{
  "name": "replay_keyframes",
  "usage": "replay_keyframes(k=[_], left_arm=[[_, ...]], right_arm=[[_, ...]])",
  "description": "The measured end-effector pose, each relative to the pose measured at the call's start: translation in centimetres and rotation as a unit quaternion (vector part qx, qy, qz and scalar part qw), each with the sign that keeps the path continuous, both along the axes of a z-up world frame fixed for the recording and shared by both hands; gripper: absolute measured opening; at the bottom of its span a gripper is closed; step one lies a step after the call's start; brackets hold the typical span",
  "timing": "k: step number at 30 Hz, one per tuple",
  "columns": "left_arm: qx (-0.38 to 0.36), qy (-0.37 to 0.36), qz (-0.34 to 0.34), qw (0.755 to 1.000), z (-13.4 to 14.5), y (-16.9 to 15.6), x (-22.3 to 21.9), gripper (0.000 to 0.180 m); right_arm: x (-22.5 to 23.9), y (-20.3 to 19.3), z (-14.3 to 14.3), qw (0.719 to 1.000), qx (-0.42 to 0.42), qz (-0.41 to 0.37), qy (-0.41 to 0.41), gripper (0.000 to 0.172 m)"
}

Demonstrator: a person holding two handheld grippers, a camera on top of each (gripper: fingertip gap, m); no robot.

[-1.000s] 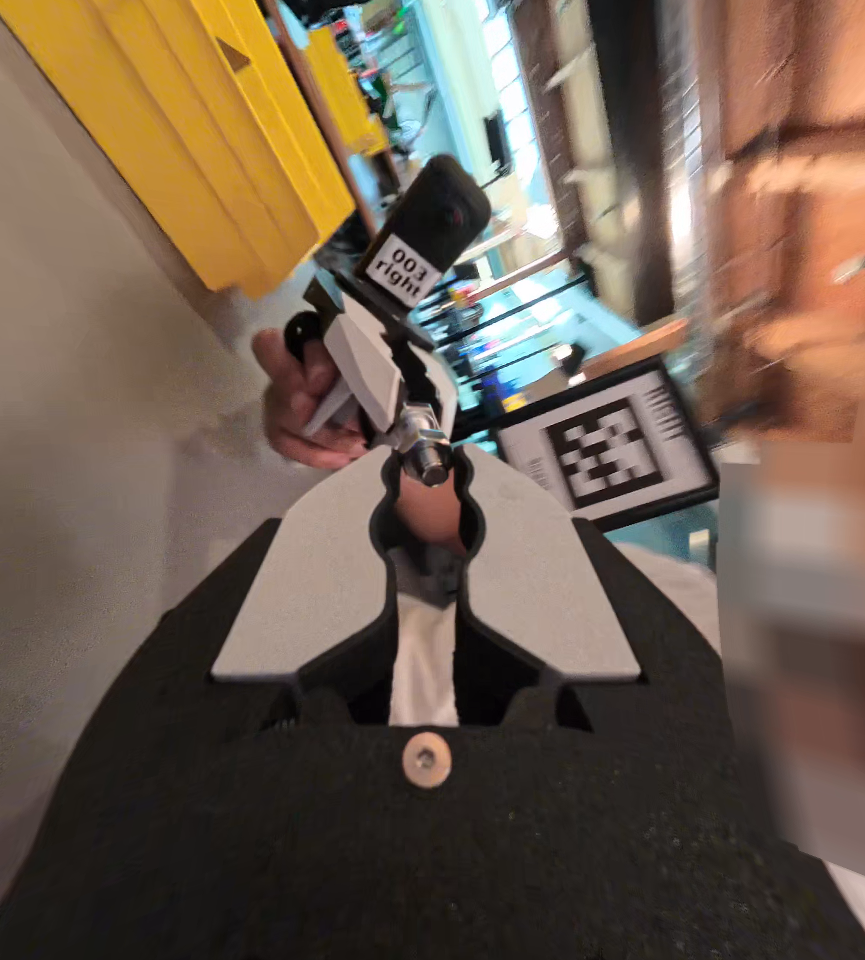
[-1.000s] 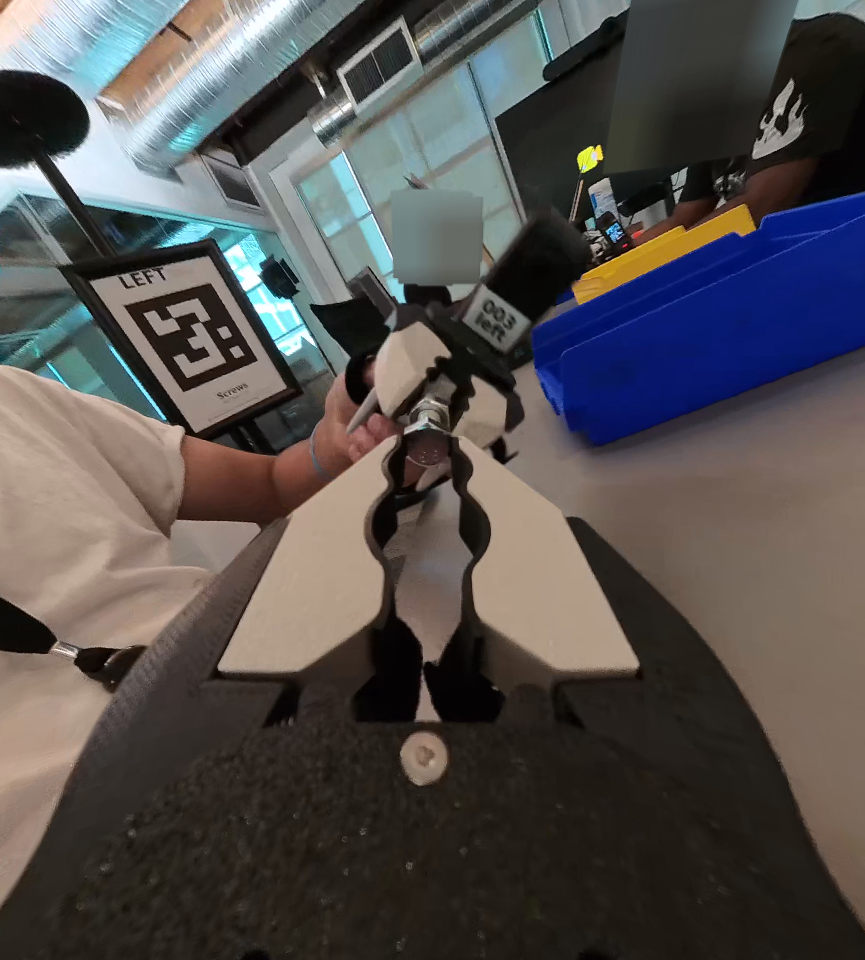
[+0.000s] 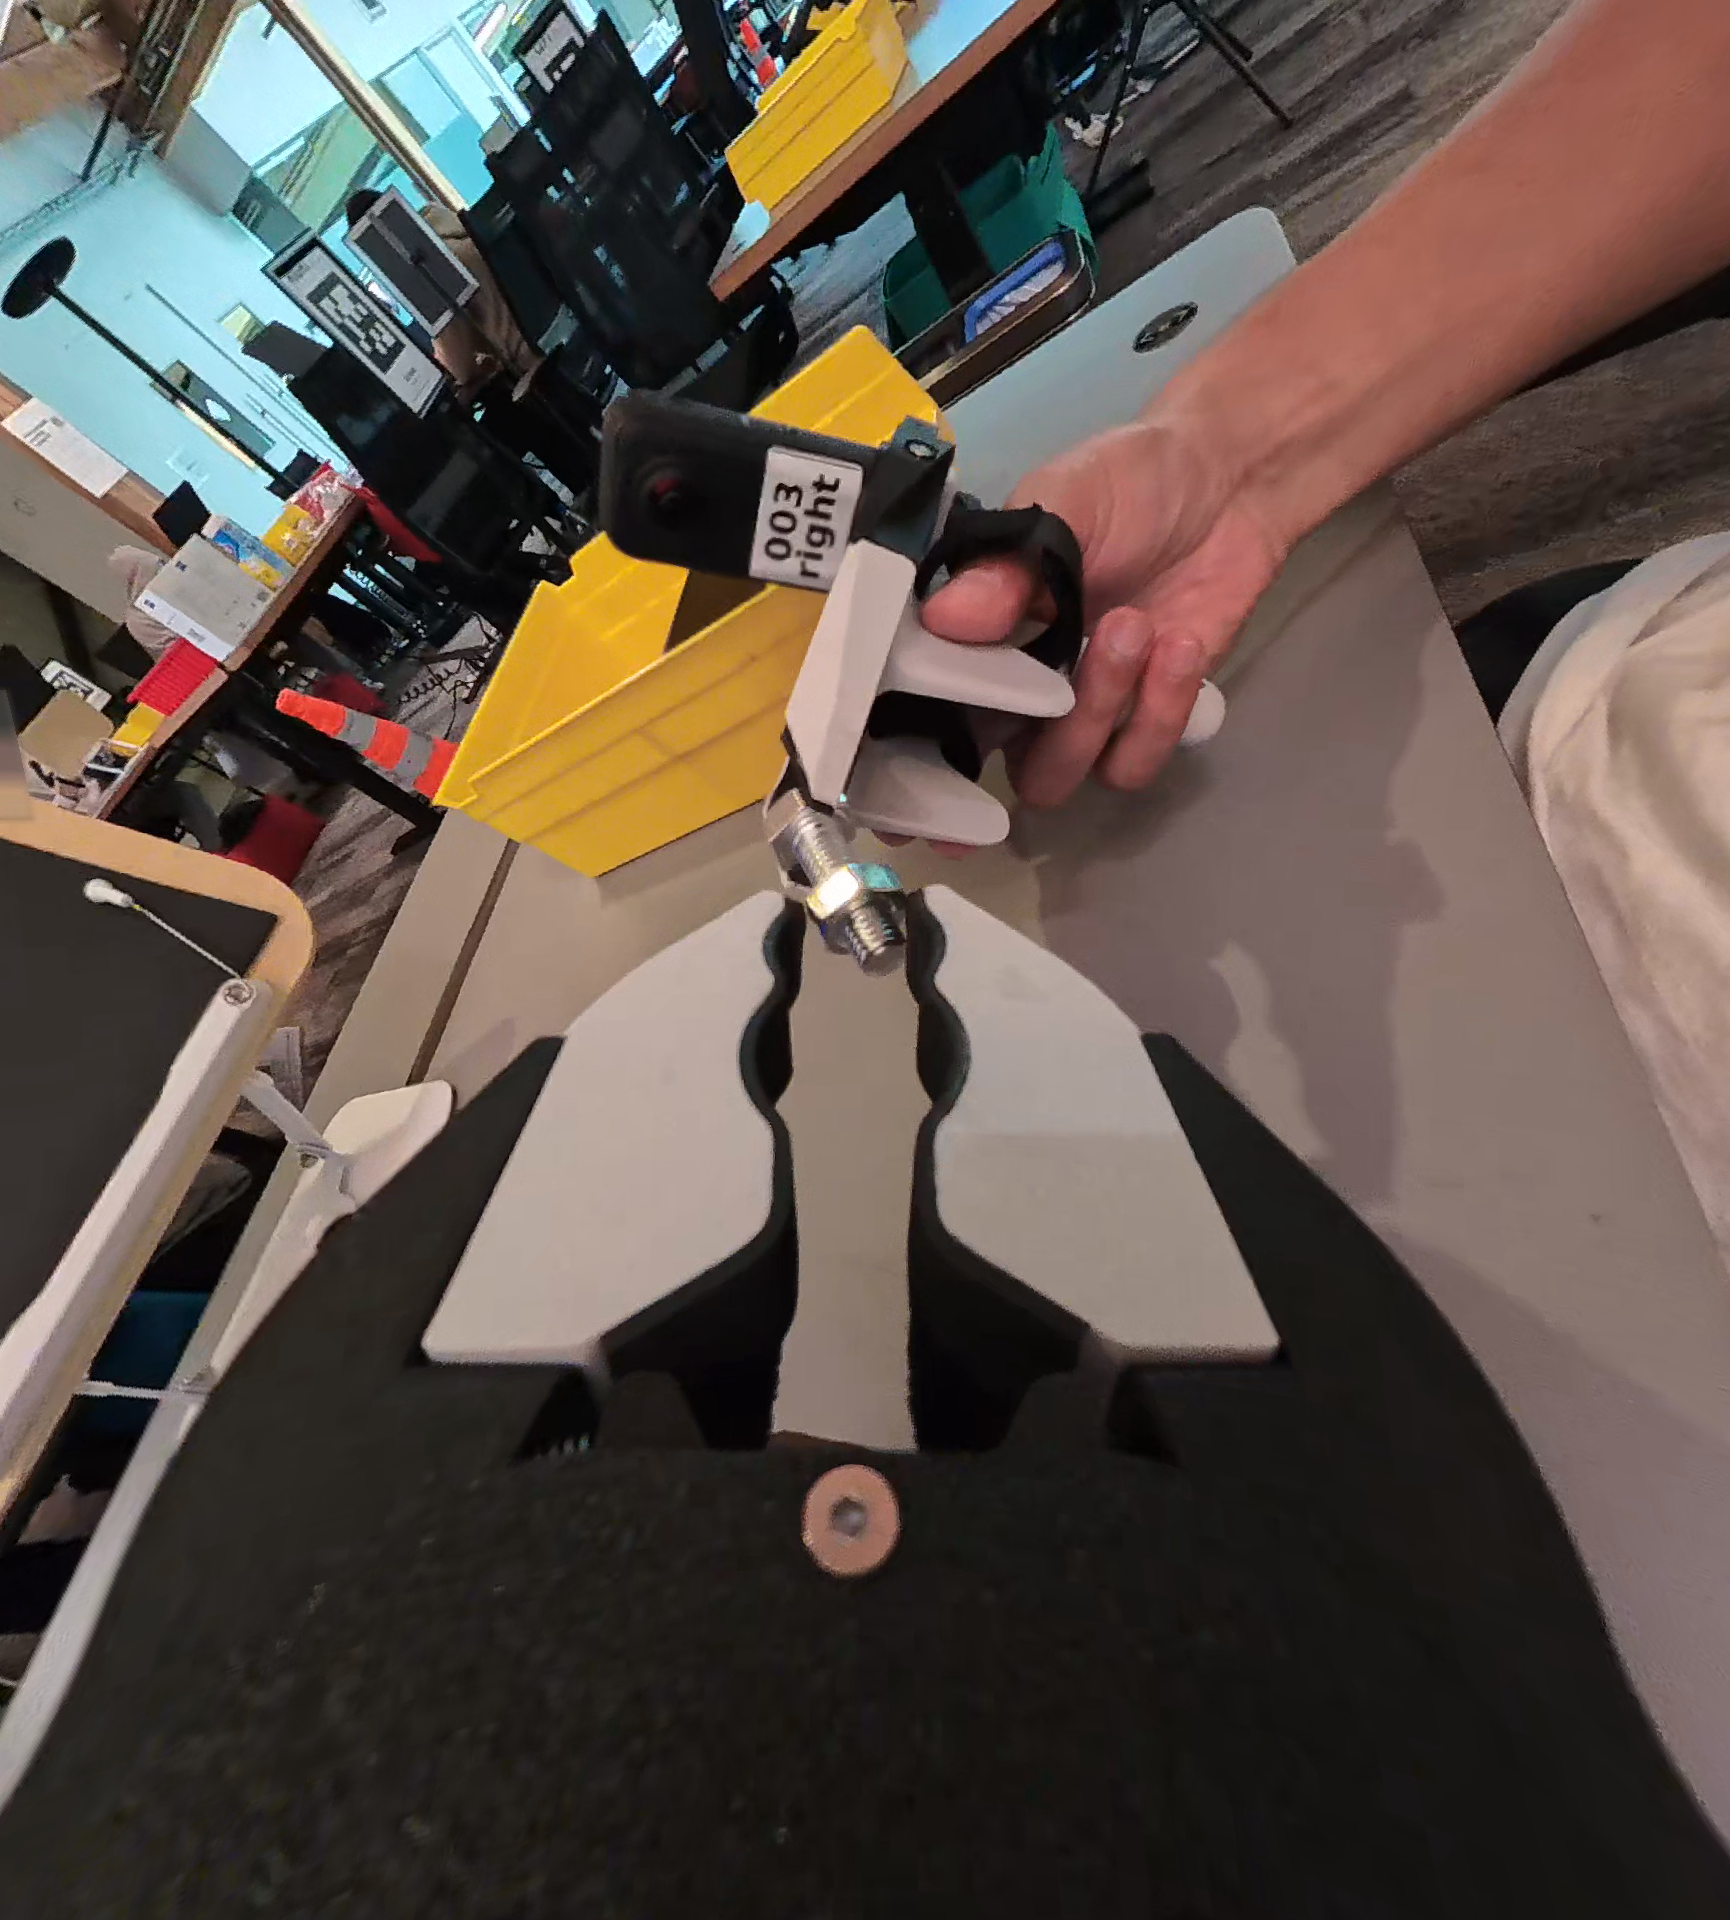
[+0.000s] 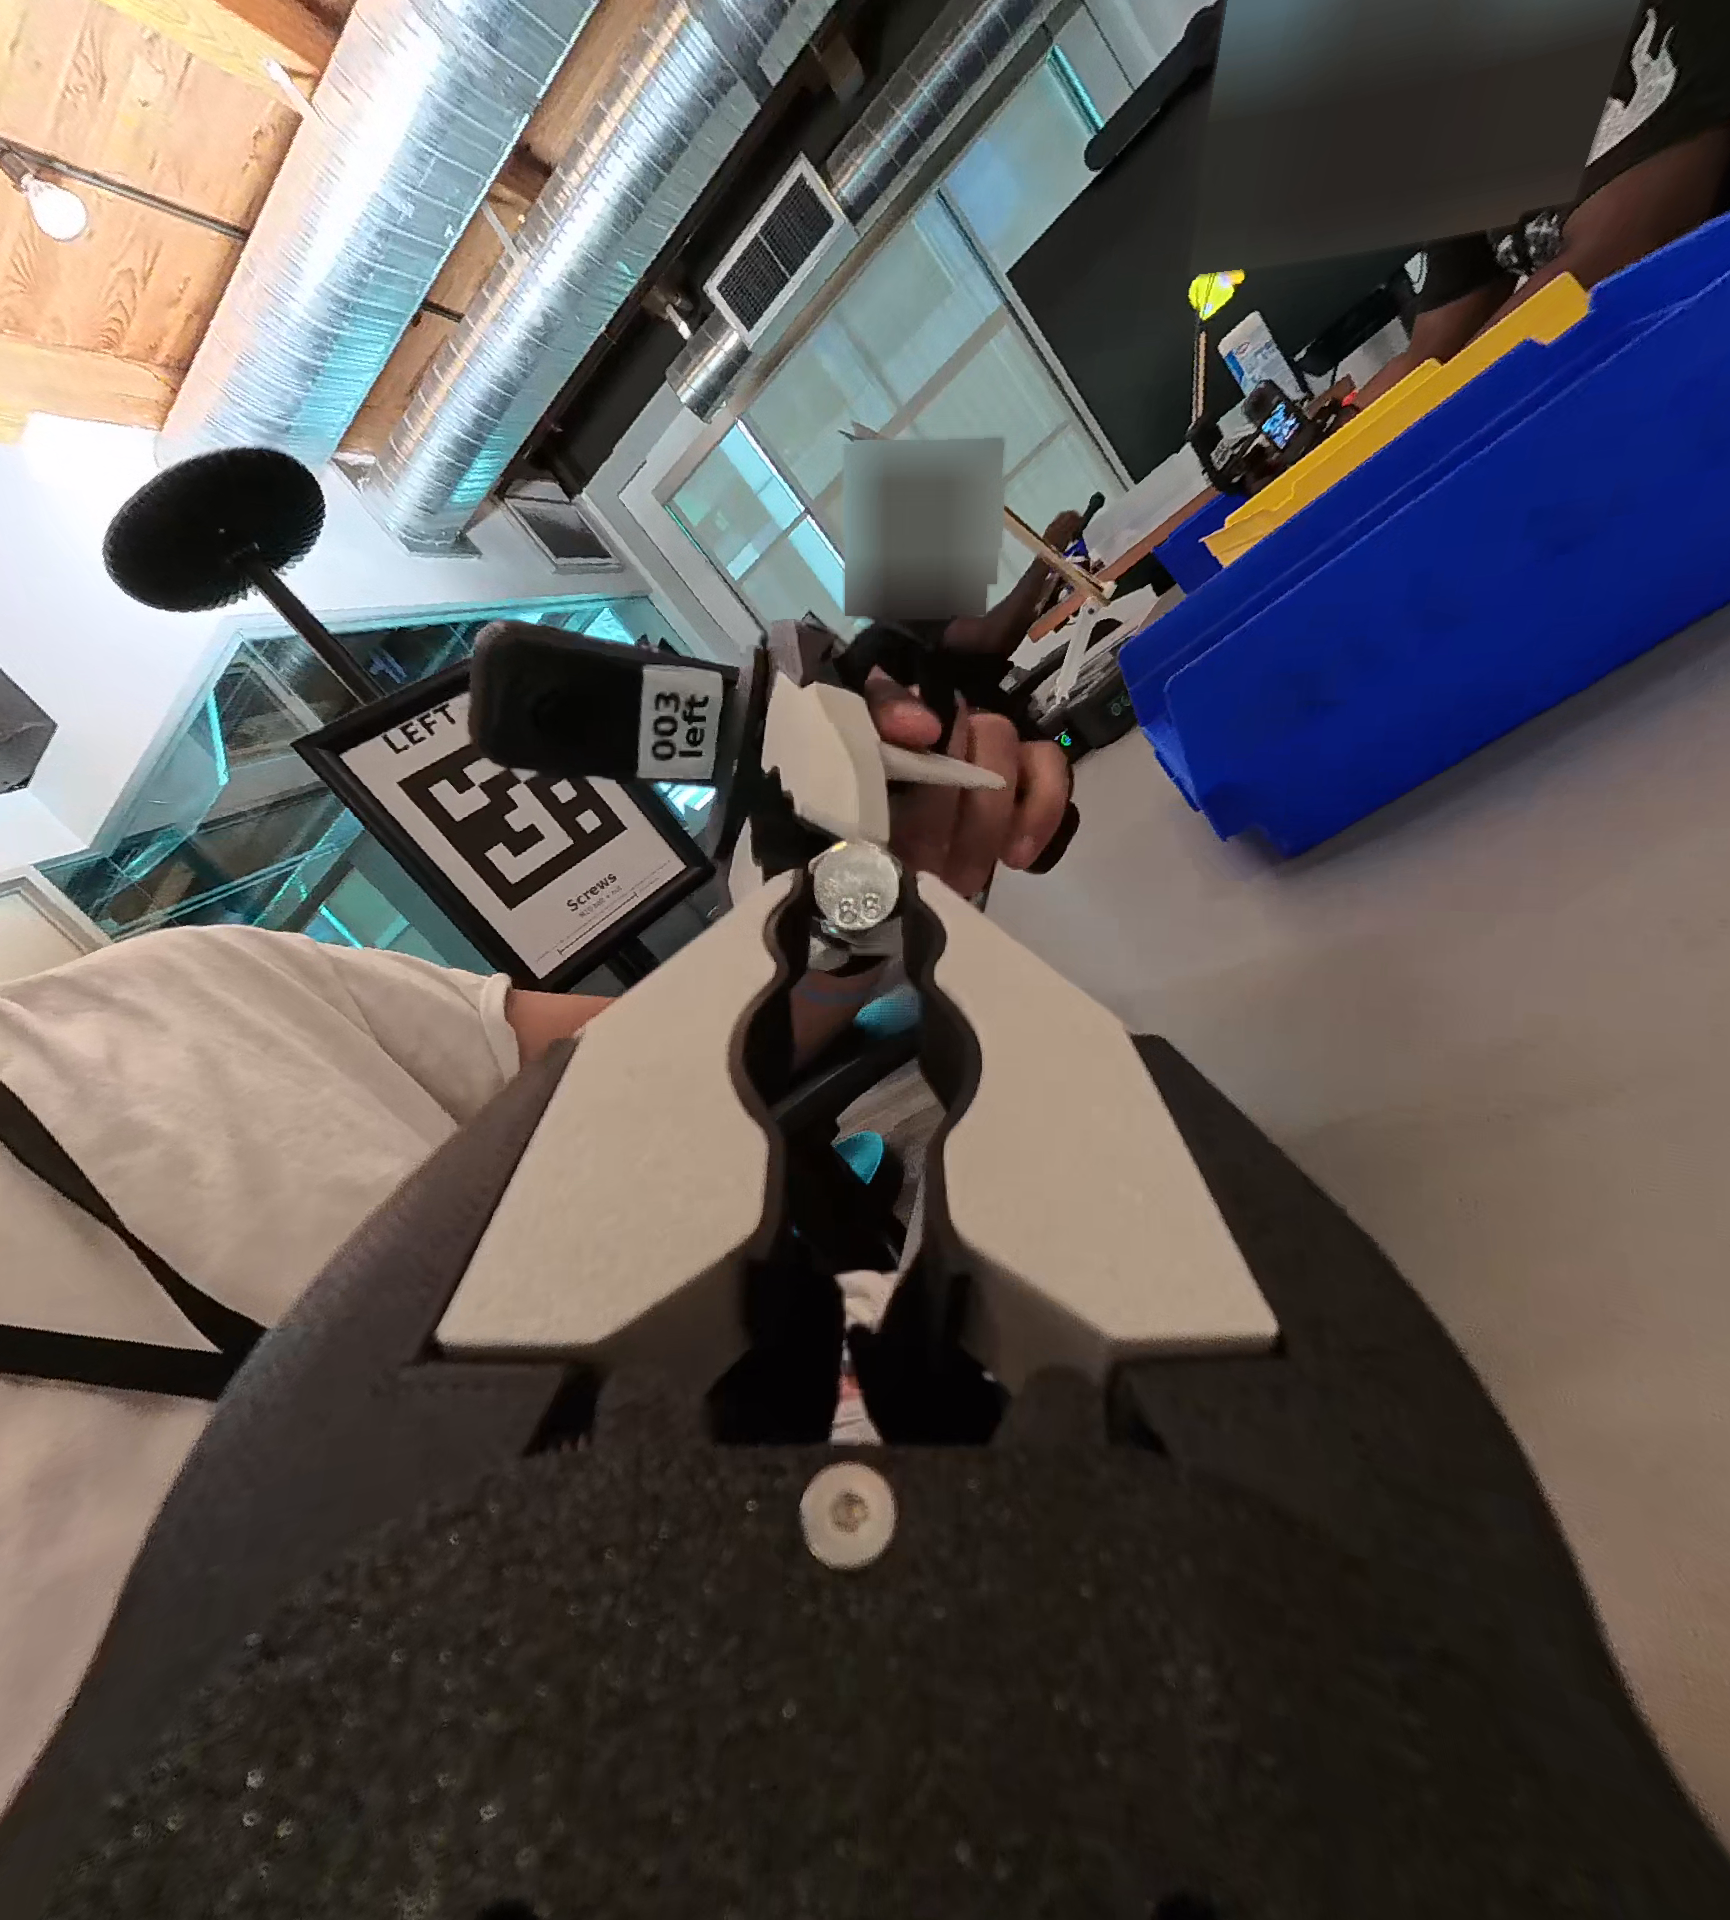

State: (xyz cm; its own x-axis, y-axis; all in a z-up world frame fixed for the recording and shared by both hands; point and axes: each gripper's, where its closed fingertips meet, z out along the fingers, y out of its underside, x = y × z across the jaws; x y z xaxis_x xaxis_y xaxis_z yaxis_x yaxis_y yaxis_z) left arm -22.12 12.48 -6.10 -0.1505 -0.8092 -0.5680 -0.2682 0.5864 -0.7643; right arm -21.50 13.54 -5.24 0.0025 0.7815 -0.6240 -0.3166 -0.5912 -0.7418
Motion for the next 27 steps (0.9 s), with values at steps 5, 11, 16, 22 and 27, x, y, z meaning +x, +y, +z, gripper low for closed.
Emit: replay_keyframes(k=[5,11,16,22,27], left_arm=[[-0.032,-0.003,0.044,0.999,0.0,1.4,0.1,0.024],[-0.049,-0.018,0.064,0.997,0.8,2.0,-0.1,0.025],[-0.034,-0.017,0.074,0.997,0.8,2.2,-0.1,0.021],[0.004,-0.005,0.047,0.999,0.7,1.2,-0.2,0.038],[0.008,-0.009,0.040,0.999,0.9,1.0,-0.3,0.032]], right_arm=[[0.3,0.5,0.4,0.999,-0.020,-0.015,0.025,0.017],[0.1,0.2,0.6,0.998,-0.036,0.004,0.047,0.017],[0.0,0.3,0.5,0.998,-0.048,0.008,0.051,0.017],[-0.2,0.7,0.3,0.987,-0.122,0.029,0.099,0.016],[-1.0,0.1,0.0,0.986,-0.132,0.053,0.092,0.016]])
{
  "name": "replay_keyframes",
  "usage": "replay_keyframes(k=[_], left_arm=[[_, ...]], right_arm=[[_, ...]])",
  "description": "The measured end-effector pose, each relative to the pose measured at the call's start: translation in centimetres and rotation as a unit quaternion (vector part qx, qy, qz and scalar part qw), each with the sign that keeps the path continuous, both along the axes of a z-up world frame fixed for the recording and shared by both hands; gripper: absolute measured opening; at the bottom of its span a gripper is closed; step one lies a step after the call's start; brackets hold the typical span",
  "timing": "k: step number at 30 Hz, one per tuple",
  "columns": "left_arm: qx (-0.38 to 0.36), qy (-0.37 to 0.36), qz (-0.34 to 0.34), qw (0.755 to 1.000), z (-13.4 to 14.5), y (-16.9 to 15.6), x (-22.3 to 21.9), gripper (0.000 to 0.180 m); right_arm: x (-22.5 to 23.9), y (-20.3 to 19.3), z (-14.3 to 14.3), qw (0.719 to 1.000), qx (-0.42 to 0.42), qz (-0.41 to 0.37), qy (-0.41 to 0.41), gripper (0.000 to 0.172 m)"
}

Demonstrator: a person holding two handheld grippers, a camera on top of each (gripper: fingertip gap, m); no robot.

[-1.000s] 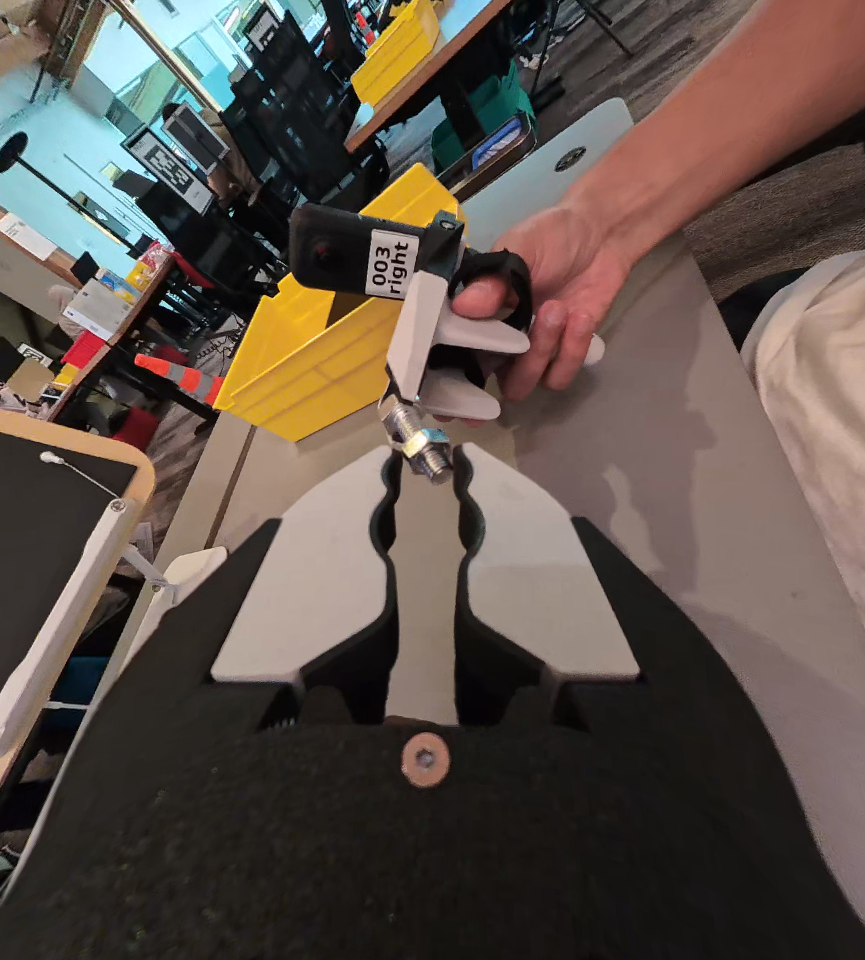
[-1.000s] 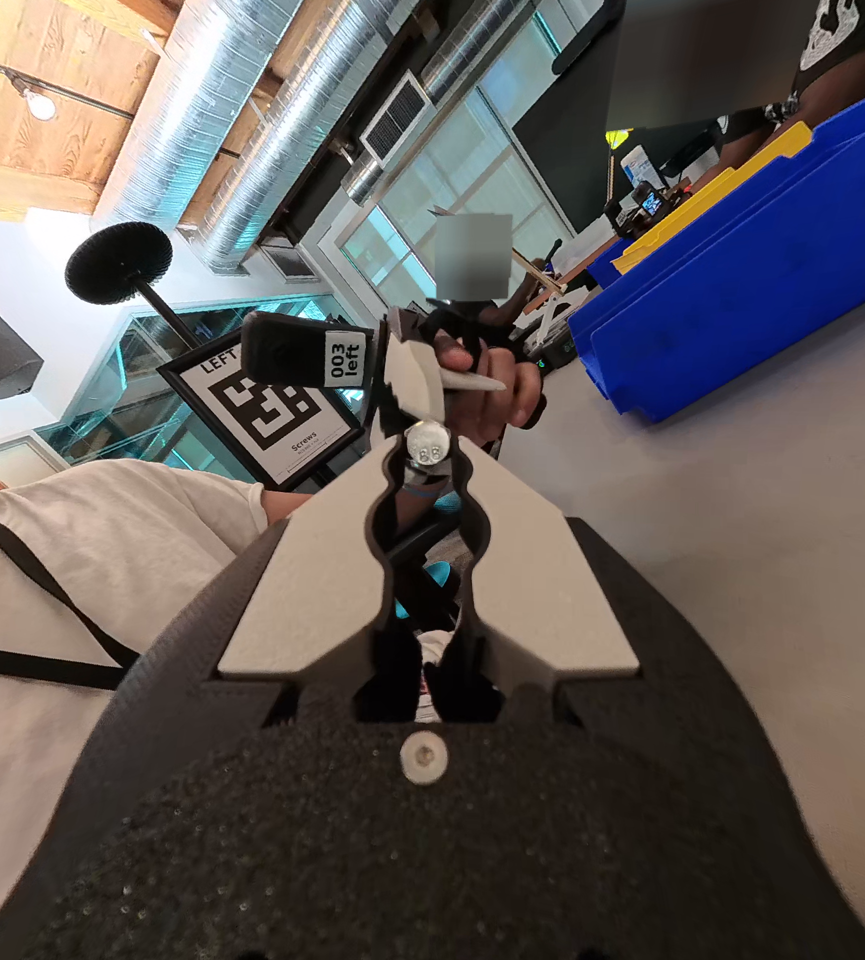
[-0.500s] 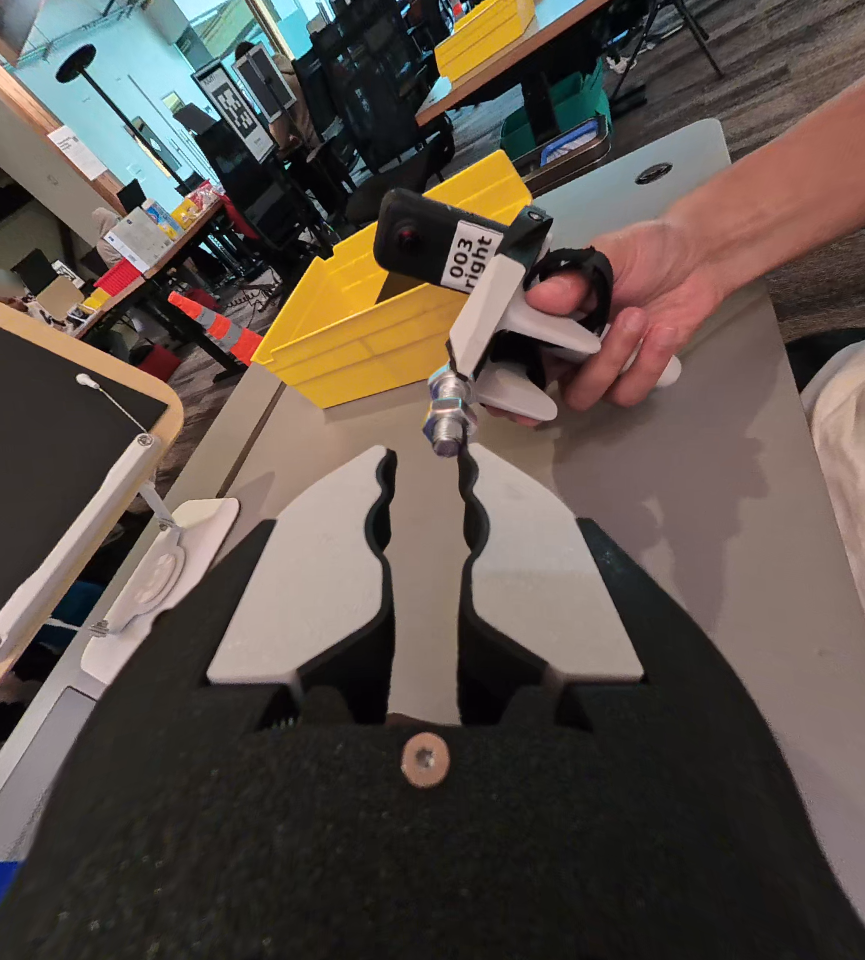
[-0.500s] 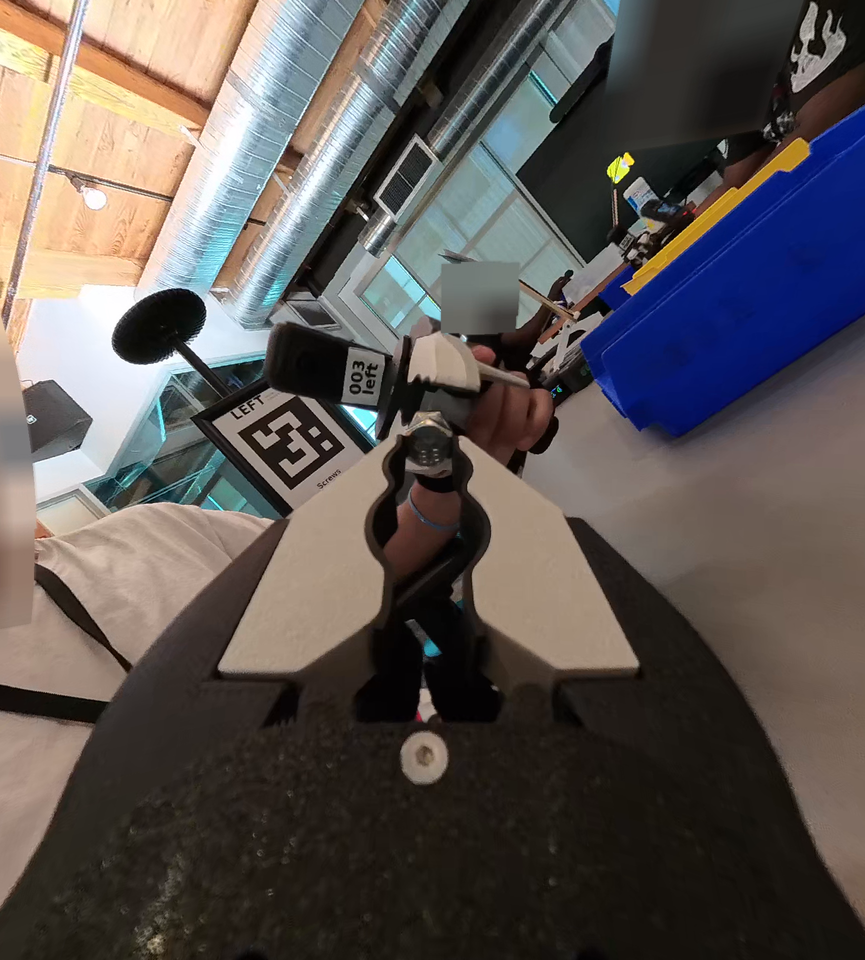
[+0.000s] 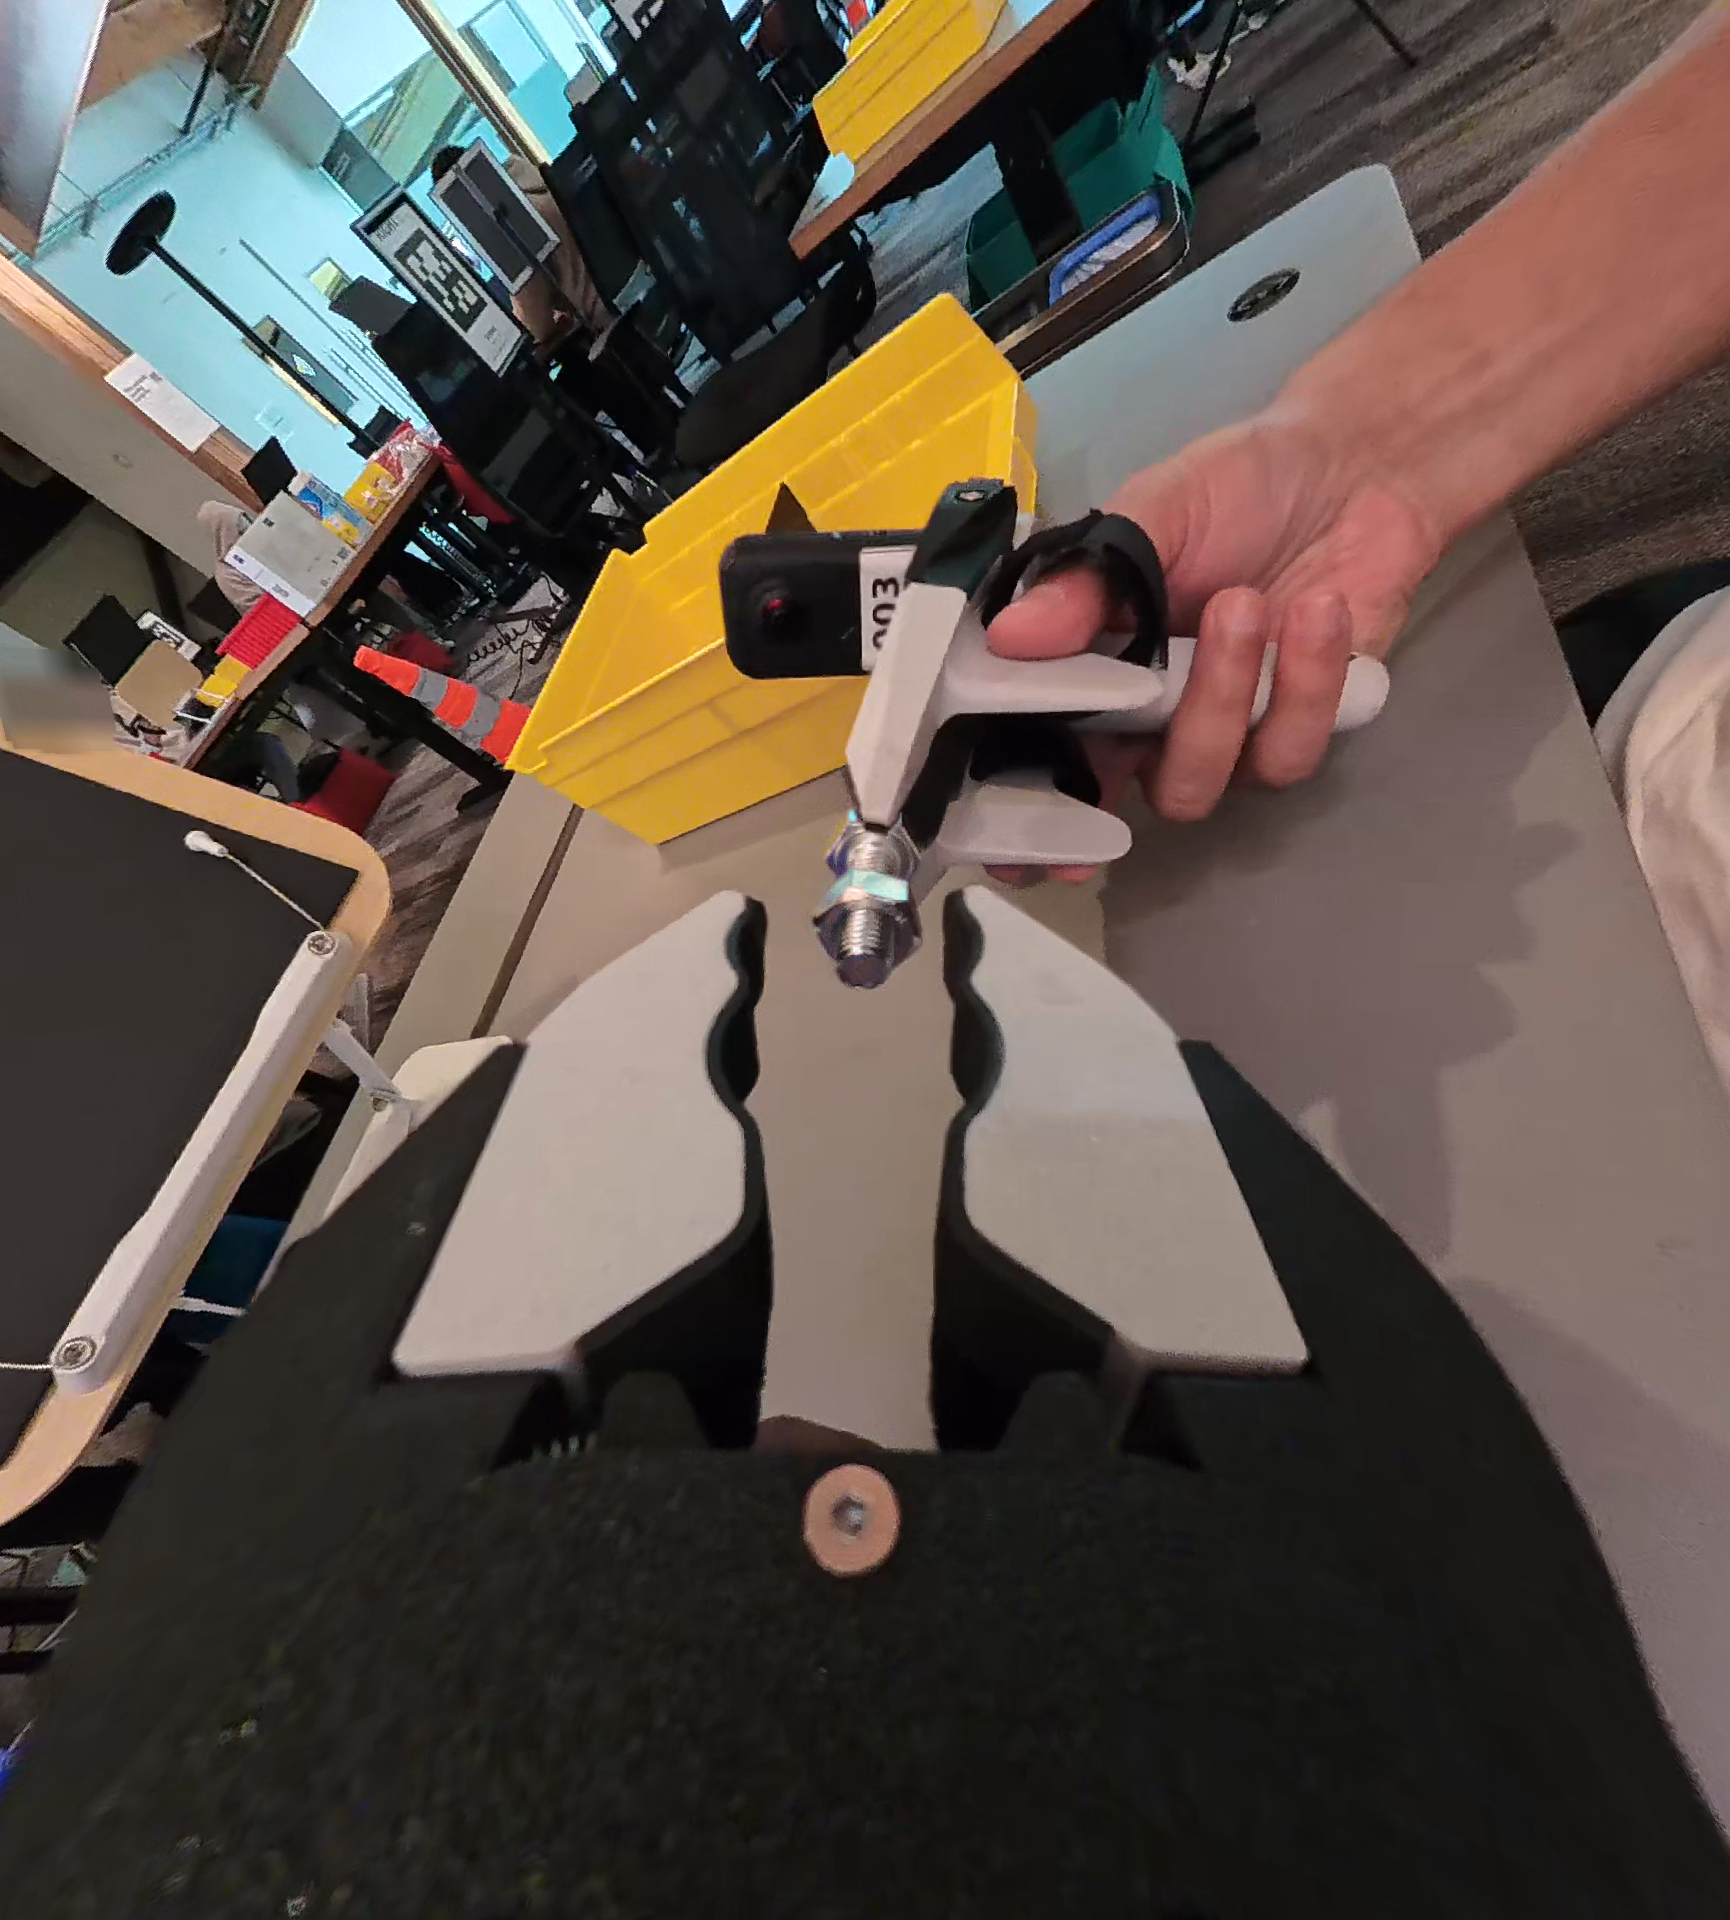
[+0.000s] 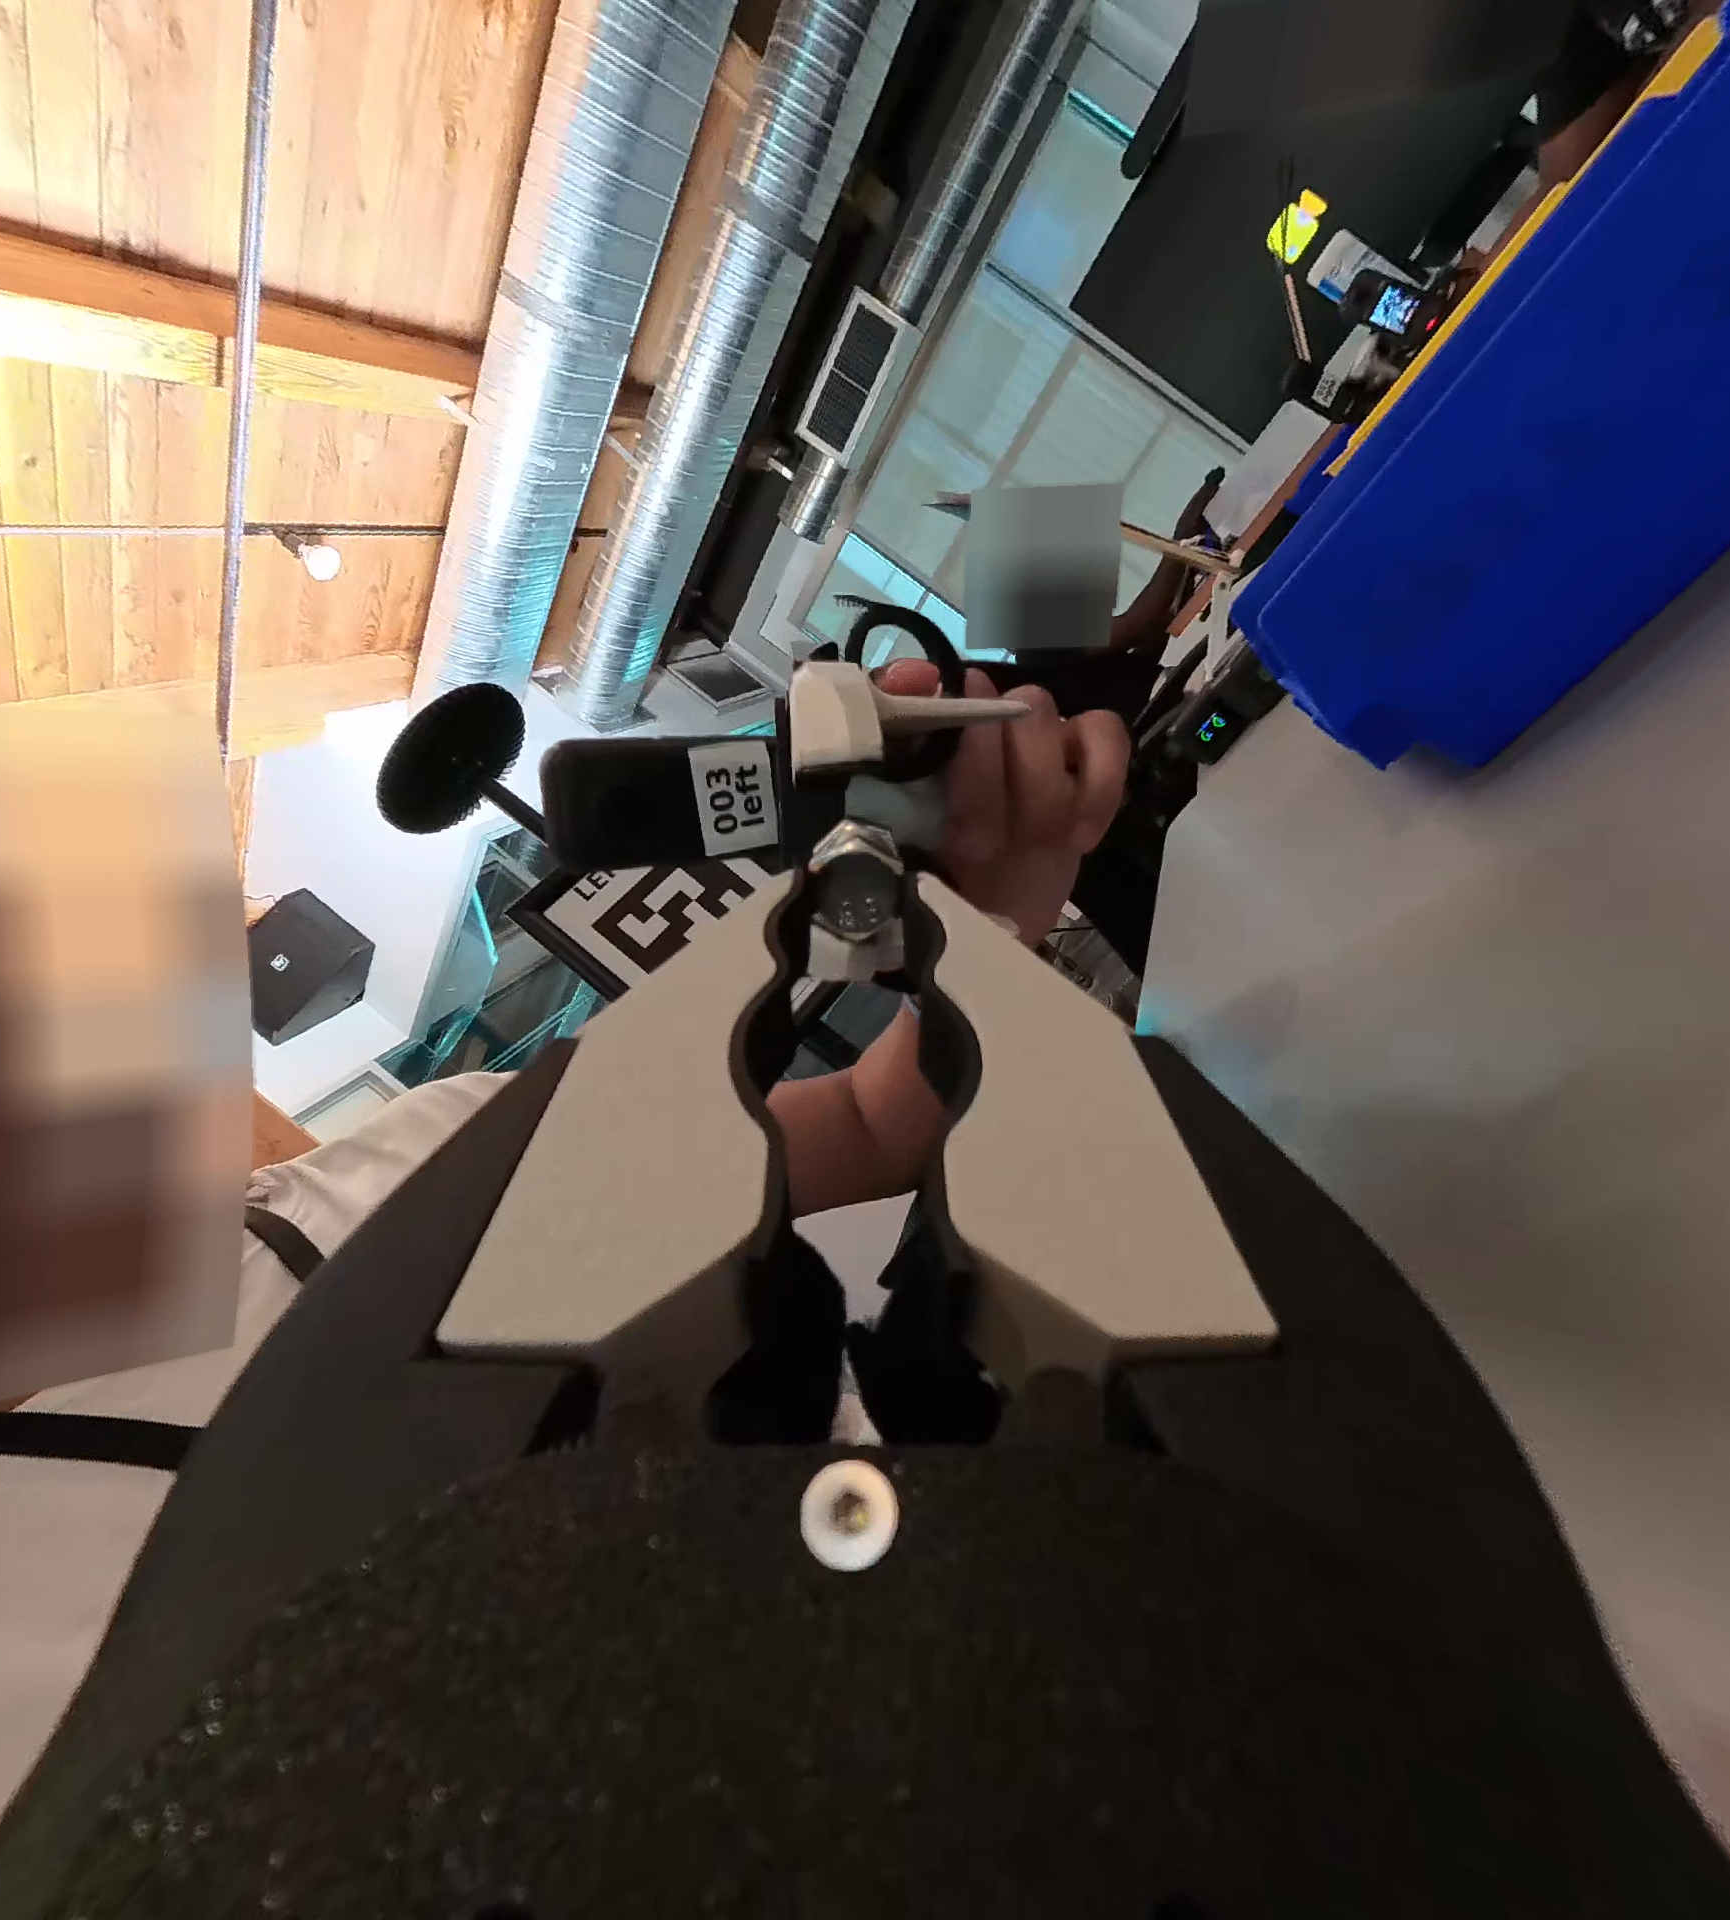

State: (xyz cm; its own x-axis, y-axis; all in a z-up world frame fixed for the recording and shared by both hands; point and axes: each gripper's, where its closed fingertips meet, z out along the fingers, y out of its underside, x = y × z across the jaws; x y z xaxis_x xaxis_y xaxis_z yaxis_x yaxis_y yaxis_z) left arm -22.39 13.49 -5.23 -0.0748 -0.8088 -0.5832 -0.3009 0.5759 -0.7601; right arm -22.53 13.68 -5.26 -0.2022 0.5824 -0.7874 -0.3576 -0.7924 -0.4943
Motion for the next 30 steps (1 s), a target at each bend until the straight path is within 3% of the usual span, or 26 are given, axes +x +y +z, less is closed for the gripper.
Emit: replay_keyframes(k=[5,7,9,11,14,16,17,18,19,21,24,27,30], left_arm=[[-0.037,0.006,0.000,0.999,-0.3,0.1,-0.1,0.018],[-0.120,0.004,0.004,0.993,-0.1,0.0,0.1,0.018],[-0.257,-0.002,0.008,0.966,0.2,-0.2,0.3,0.018],[-0.422,0.002,0.007,0.906,0.4,-0.4,0.5,0.017],[-0.638,0.000,-0.022,0.770,0.8,-0.7,0.2,0.017],[-0.721,-0.026,-0.053,0.691,1.6,-0.6,0.1,0.017],[-0.739,-0.031,-0.061,0.670,1.7,-0.5,0.0,0.017],[-0.742,-0.033,-0.064,0.667,1.7,-0.4,0.0,0.017],[-0.731,-0.033,-0.063,0.678,1.6,-0.3,0.1,0.019],[-0.686,-0.034,-0.061,0.724,1.7,-0.1,0.0,0.030],[-0.551,-0.048,-0.033,0.832,1.7,0.9,0.0,0.062],[-0.353,-0.030,-0.029,0.935,1.0,1.2,-0.3,0.058],[-0.221,0.012,-0.053,0.974,0.3,-0.1,-0.5,0.056]], right_arm=[[0.1,0.1,-0.1,1.000,0.012,-0.005,-0.011,0.016],[0.2,0.0,0.0,0.998,0.043,-0.019,-0.028,0.017],[0.4,0.0,0.2,0.994,0.091,-0.042,-0.050,0.017],[0.5,-0.1,0.0,0.983,0.147,-0.068,-0.083,0.017],[0.2,-0.4,-0.2,0.960,0.229,-0.099,-0.131,0.017],[0.2,-0.5,0.2,0.953,0.248,-0.112,-0.131,0.017],[0.2,-0.5,0.2,0.955,0.244,-0.113,-0.127,0.017],[0.2,-0.4,0.2,0.958,0.234,-0.111,-0.124,0.017],[0.3,-0.2,0.1,0.961,0.222,-0.110,-0.120,0.016],[0.6,0.2,0.1,0.968,0.196,-0.113,-0.106,0.016],[1.3,0.5,0.5,0.979,0.159,-0.105,-0.076,0.016],[1.5,0.6,0.2,0.988,0.114,-0.080,-0.069,0.016],[1.3,0.3,0.0,0.997,0.049,-0.026,-0.047,0.017]])
